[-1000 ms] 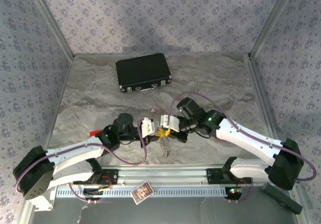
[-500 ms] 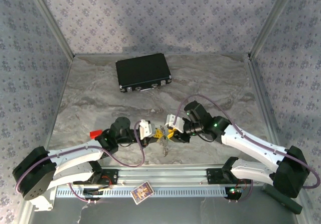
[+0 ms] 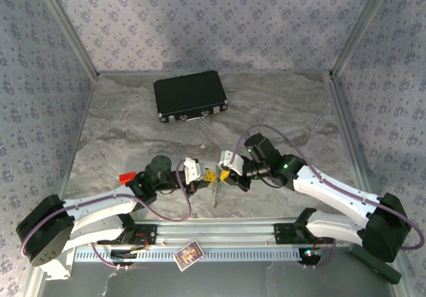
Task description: Put the keys on the keyring
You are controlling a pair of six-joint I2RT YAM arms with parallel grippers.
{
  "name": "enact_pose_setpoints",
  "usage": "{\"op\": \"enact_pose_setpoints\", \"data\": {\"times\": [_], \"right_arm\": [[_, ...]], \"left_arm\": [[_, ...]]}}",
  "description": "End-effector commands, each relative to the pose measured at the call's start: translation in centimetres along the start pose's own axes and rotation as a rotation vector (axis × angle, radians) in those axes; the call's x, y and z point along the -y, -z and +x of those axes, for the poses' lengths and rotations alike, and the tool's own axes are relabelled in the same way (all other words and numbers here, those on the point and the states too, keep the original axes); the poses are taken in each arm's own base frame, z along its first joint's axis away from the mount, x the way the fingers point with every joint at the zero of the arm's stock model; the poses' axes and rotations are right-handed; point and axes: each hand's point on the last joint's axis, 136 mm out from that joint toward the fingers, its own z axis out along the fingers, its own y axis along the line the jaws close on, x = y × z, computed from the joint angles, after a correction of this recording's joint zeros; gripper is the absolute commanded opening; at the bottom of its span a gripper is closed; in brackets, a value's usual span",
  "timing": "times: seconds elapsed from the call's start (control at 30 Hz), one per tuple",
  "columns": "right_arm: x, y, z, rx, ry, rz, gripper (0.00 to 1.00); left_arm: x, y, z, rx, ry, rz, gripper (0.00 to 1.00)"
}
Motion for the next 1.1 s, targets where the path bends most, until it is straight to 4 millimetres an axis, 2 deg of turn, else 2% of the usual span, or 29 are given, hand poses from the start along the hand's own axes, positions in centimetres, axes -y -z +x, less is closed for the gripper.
{"op": "enact_pose_setpoints", "data": {"times": [0.0, 0.1, 0.27, 0.4, 0.5, 0.73, 0.93, 1.07], "right_arm": [[0.1, 0.2, -0.1, -0.007, -0.001, -0.001, 0.00], [0.3, 0.1, 0.2, -0.025, 0.002, 0.010, 0.00], [0.2, -1.3, 1.2, -0.072, -0.019, -0.020, 0.00], [-0.1, -1.5, 0.5, -0.045, -0.018, -0.030, 0.00], [0.2, -0.8, 0.2, -0.018, -0.006, 0.004, 0.16], [-0.4, 0.2, -0.7, 0.048, -0.002, -0.016, 0.22], [0.1, -0.4, -1.0, 0.063, -0.017, -0.003, 0.19], [0.2, -0.7, -1.5, 0.075, -0.021, -0.014, 0.09]], "left_arm": [[0.2, 0.4, -2.0, 0.074, -0.030, 0.005, 0.00], [0.4, 0.4, -2.3, 0.082, -0.036, 0.012, 0.00], [0.6, 0.4, -2.6, 0.091, -0.040, 0.025, 0.00], [0.6, 0.5, -2.6, 0.088, -0.040, 0.024, 0.00], [0.5, 0.5, -2.4, 0.083, -0.040, 0.021, 0.00], [0.5, 0.3, -2.4, 0.087, -0.038, 0.022, 0.00], [0.4, 0.2, -2.5, 0.089, -0.036, 0.023, 0.00], [0.4, 0.3, -2.6, 0.092, -0.039, 0.019, 0.00]]}}
